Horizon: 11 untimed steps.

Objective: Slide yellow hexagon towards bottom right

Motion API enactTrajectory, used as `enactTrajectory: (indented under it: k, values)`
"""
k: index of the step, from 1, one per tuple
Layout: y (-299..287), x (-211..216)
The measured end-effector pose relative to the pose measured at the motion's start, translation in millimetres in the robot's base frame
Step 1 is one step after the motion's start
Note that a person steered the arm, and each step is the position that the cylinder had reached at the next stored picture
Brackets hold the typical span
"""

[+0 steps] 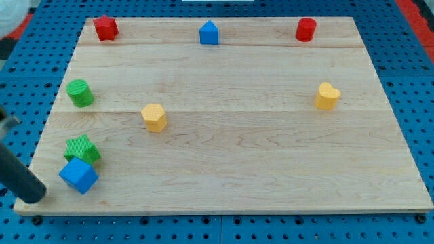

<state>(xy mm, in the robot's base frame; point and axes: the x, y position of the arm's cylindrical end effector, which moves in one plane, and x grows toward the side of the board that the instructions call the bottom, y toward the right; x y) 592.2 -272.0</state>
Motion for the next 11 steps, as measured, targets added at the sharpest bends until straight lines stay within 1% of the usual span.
enactTrajectory:
  k: [1,2,3,4,5,7,8,9,10,11]
  values:
    - [-23,-29]
    - [-24,-62]
    - [-24,-80]
    - [1,-82]
    - [54,-92]
    - [124,-139]
    - [194,-127]
    - [287,-127]
    - [340,-123]
    - [352,-138]
